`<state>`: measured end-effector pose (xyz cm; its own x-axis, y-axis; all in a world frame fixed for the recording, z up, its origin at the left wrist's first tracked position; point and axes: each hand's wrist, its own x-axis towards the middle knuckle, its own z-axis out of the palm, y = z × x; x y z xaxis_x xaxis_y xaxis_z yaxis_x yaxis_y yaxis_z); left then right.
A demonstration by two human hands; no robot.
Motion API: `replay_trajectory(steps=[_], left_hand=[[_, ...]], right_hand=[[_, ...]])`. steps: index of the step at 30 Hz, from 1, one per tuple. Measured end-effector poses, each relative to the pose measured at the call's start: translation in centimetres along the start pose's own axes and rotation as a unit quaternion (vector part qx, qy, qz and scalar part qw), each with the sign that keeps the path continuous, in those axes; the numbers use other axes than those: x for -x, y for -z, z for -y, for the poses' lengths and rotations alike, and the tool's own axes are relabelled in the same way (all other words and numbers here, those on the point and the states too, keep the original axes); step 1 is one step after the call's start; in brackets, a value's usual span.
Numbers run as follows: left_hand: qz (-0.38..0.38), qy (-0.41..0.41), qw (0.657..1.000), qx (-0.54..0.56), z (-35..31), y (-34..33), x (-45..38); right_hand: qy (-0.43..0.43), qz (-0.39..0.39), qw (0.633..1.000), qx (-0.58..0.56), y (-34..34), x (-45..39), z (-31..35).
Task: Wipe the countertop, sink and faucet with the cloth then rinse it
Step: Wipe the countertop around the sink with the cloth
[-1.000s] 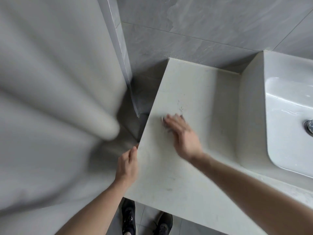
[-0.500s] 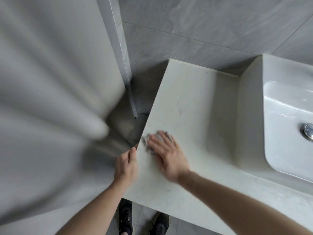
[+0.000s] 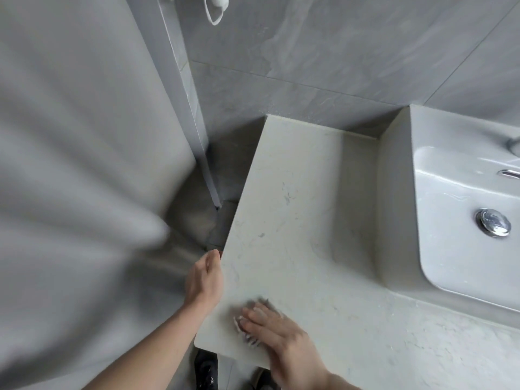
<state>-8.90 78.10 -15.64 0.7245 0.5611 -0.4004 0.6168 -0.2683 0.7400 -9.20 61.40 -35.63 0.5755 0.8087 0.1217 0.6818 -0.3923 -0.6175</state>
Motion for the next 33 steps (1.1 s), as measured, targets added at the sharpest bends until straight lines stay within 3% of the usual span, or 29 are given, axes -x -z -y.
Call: replay_trajectory(steps=[1,2,3,4,5,7,10,20,29,33], left_hand=[[0.003,-0.007,1.000,0.000,-0.5,-0.4,-0.9],[0.009,-0.017,1.000,-0.002,-0.9,-0.9,-1.6],[0.013,-0.028,0.999,-0.014,-1.3,-1.3,-2.2],[0.012,-0.034,0.999,-0.032,-1.6,-1.7,-2.7],[0.007,-0.035,0.998,-0.046,-1.4,-2.1,-3.2],[-0.007,-0.038,0.998,-0.051,-0.8,-2.7,-3.6],[-0.015,-0.047,0.997,-0.057,-0.7,-3.0,-3.6],[-0.022,-0.079,0.989,-0.121,-1.6,-2.6,-3.2],[-0.025,-0.060,0.991,-0.115,-1.7,-3.0,-3.4],[-0.026,-0.077,0.990,-0.116,-1.7,-3.0,-3.4]], right_hand=[[-0.025,-0.046,0.999,-0.014,8.4,2.2,5.4],[-0.103,-0.115,0.978,-0.141,14.7,5.1,11.2],[-0.053,-0.103,0.993,0.036,23.0,8.9,13.5],[-0.046,-0.116,0.992,0.020,18.1,1.5,8.6],[-0.115,-0.082,0.988,0.058,18.9,1.8,8.2],[-0.104,-0.024,0.992,0.073,18.5,-2.5,6.6],[-0.086,-0.041,0.990,0.103,19.2,-4.5,4.7],[-0.222,-0.050,0.960,0.165,24.9,-17.6,-5.3],[-0.327,-0.120,0.924,0.158,28.7,-20.8,-11.5],[-0.443,-0.178,0.863,0.167,32.7,-16.8,-15.5]])
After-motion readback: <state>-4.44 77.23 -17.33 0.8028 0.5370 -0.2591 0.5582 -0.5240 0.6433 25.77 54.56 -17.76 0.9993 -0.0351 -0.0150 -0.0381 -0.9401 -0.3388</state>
